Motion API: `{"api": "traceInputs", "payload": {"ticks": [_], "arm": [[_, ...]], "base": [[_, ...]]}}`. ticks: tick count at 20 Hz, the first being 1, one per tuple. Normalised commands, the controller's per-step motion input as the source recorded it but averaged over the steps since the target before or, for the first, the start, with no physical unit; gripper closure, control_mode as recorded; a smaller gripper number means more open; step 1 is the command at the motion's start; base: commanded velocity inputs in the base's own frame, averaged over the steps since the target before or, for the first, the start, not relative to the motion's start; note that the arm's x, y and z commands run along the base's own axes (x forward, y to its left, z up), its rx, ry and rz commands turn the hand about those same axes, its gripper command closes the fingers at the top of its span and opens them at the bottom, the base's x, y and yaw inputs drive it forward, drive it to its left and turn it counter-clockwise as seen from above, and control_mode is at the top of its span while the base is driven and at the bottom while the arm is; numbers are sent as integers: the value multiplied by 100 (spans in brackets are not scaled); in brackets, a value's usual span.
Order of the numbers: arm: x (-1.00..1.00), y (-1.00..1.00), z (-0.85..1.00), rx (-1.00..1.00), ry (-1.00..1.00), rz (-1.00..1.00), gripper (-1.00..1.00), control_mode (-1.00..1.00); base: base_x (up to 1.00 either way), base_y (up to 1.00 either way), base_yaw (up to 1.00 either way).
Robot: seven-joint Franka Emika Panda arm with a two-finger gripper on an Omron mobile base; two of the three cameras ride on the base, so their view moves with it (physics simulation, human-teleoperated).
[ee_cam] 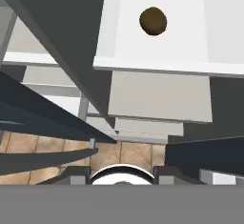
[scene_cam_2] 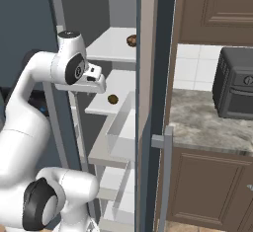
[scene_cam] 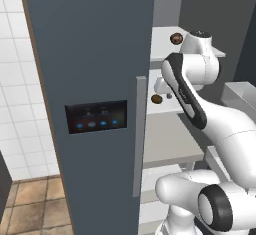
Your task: Place the cold items (potato and kiwi) from the fridge in one tupperware on the dining counter. Place the warm items (kebab skewer and hot dog) in the stove area in another tupperware.
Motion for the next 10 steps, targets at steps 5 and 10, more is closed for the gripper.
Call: {"api": "traceInputs", "payload": {"ticks": [5, 10], "arm": [[0, -20, 6, 3, -10, -1, -100, -100], [4, -24, 38, -2, -17, -7, -100, -100]], "base": [[0, 0, 0], [0, 0, 0]]}}
